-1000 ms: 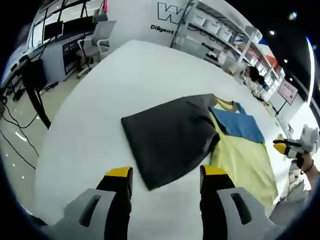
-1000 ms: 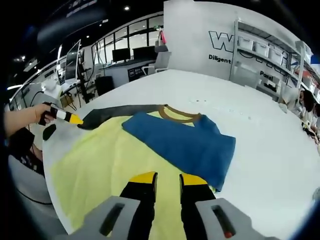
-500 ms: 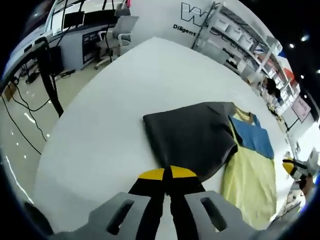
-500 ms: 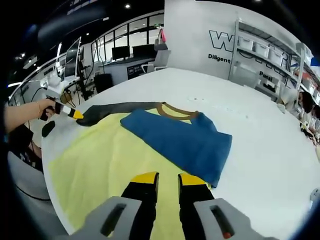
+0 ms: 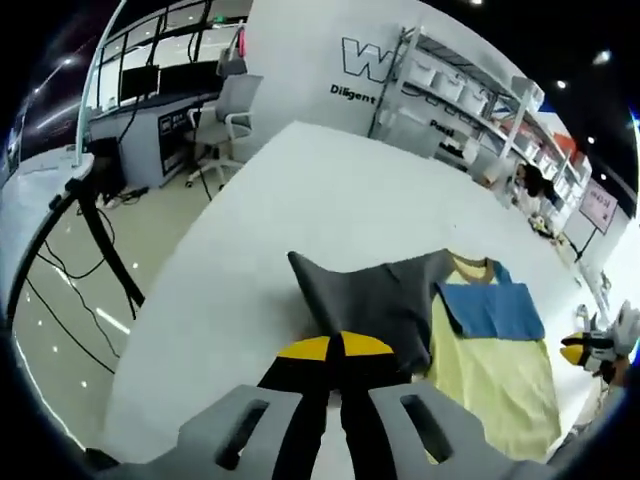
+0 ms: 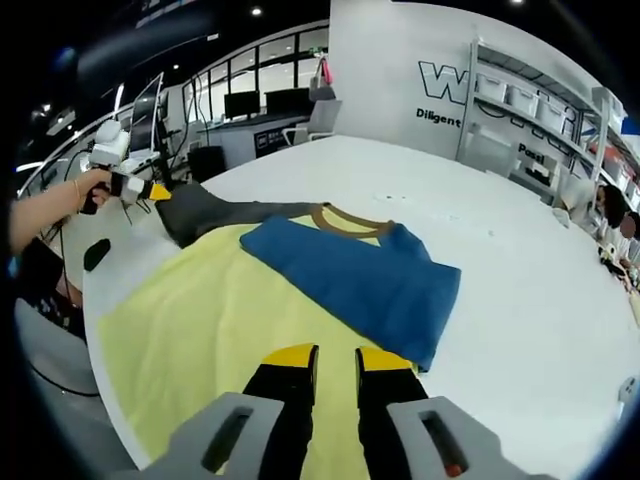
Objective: Fold the garment on the visible template until the final outline fits inside the template.
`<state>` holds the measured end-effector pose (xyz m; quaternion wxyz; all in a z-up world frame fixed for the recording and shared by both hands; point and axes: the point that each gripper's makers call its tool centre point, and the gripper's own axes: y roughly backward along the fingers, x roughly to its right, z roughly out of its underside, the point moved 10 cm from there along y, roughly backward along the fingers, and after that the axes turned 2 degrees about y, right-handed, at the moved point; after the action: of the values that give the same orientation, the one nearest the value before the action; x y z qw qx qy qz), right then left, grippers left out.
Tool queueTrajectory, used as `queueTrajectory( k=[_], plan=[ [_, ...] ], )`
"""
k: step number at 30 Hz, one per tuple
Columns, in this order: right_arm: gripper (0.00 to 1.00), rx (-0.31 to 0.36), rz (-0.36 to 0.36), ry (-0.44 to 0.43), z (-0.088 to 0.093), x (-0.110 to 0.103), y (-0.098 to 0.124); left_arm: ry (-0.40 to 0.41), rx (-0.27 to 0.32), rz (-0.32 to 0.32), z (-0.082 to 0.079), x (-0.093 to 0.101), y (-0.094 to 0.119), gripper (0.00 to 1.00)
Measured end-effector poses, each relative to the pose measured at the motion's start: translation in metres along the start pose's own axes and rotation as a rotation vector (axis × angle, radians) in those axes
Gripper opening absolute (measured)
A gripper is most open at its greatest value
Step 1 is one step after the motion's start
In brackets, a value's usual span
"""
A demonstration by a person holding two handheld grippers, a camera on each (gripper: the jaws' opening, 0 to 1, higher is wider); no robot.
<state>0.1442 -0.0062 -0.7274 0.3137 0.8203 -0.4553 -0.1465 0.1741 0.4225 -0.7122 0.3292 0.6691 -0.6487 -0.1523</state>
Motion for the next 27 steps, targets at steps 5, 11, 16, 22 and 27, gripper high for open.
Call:
queueTrajectory(
  k=[5, 11, 16, 22, 27],
  plan=[
    [0.09, 0.002, -0.003, -0.004, 0.001, -0.001, 0.001, -0.019, 0.051, 0.014, -0.013, 0.009, 0.001, 0.04],
    [0.1, 0.003, -0.001, -0.009, 0.002, 0.001, 0.003, -0.046, 0.066, -0.029, -0.029, 0.007, -0.006, 0.04],
    [0.1, 0.003, -0.003, -0.004, 0.002, 0.001, 0.005, -0.017, 0.084, -0.071, -0.044, -0.002, -0.009, 0.04],
    [0.12, -0.015, -0.015, -0.012, 0.005, -0.001, 0.004, -0.031, 0.06, -0.094, -0.044, -0.009, -0.014, 0.04],
    [0.13, -0.023, -0.024, -0.02, 0.006, -0.002, 0.003, -0.012, 0.065, -0.08, -0.045, -0.007, -0.014, 0.04]
  ],
)
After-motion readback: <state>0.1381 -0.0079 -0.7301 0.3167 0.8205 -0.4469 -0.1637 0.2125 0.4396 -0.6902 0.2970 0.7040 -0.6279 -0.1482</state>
